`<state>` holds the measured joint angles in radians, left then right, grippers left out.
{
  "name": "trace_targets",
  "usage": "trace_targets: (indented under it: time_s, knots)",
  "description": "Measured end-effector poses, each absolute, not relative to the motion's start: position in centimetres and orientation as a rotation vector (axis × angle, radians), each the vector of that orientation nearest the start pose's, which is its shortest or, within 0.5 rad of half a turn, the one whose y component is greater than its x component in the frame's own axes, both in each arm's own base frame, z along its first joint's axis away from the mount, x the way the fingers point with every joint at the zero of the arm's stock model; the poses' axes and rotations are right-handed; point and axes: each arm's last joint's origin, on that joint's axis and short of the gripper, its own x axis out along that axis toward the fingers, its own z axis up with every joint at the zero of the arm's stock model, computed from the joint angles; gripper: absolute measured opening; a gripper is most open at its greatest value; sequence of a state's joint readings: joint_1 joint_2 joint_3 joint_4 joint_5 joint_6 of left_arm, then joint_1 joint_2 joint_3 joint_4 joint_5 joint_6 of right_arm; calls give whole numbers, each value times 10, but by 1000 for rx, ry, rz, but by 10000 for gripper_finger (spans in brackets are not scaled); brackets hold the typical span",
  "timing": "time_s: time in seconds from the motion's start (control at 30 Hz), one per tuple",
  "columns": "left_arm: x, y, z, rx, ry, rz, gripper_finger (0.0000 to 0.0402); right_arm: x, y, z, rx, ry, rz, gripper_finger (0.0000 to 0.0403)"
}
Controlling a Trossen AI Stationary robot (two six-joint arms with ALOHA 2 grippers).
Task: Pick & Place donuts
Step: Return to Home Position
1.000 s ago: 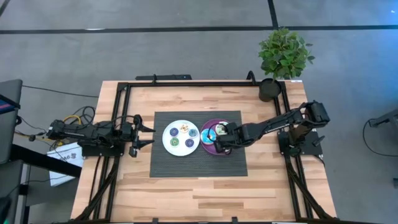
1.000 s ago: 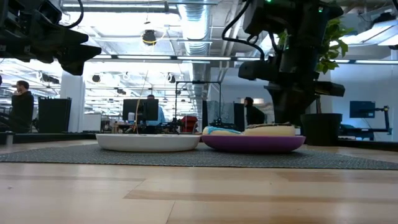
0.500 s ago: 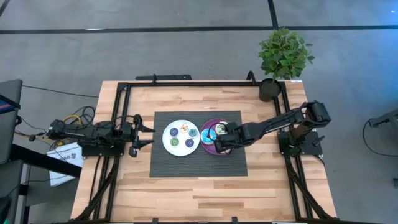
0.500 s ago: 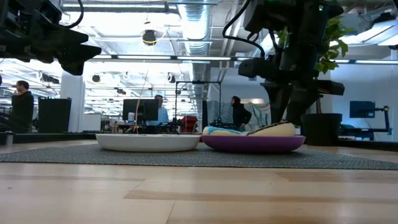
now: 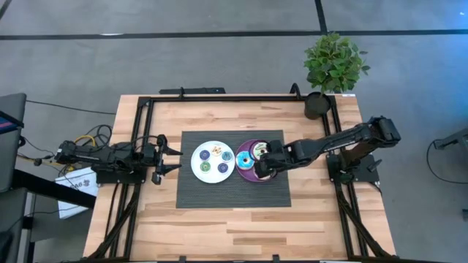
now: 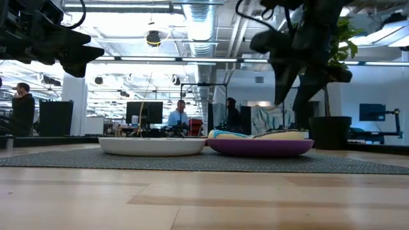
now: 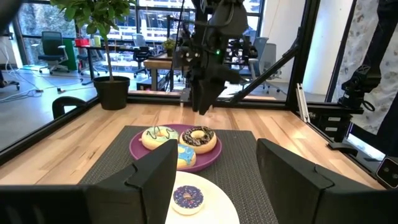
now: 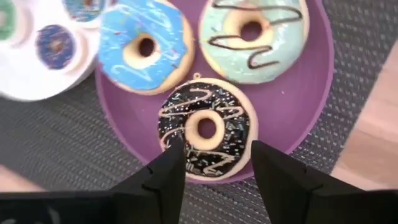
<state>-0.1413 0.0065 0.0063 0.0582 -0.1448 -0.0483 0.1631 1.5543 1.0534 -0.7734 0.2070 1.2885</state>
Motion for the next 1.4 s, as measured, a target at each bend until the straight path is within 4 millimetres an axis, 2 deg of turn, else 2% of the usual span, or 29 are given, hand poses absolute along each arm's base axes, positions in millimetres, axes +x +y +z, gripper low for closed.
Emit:
trace_targets:
  time_s: [0.2,0.3,0.5,0.6,0.73,0.87,0.97,1.17,1.4]
  knots:
    - [97,-10,171,-57,-58,2,212,277,39,229,754,1062,-605,171]
    - [97,-10,171,-57,-58,2,212,274,35,236,612,1093,-458,168]
    - [97,-10,171,-57,-58,2,212,276,23,245,326,1060,-280,160]
    - [97,-10,171,-57,-58,2,212,285,21,239,137,956,-138,153]
    - [97,-10,171,-56,-57,2,212,281,15,220,116,825,-69,139]
    - [97,-10,171,-57,-58,2,212,254,10,200,127,770,-75,125]
    - [97,-10,171,-57,-58,2,212,231,12,193,152,674,-62,119]
    - [97,-10,171,-57,-57,2,213,186,18,183,209,502,-23,117]
    - [97,-10,171,-57,-57,2,213,150,23,178,246,353,-73,117]
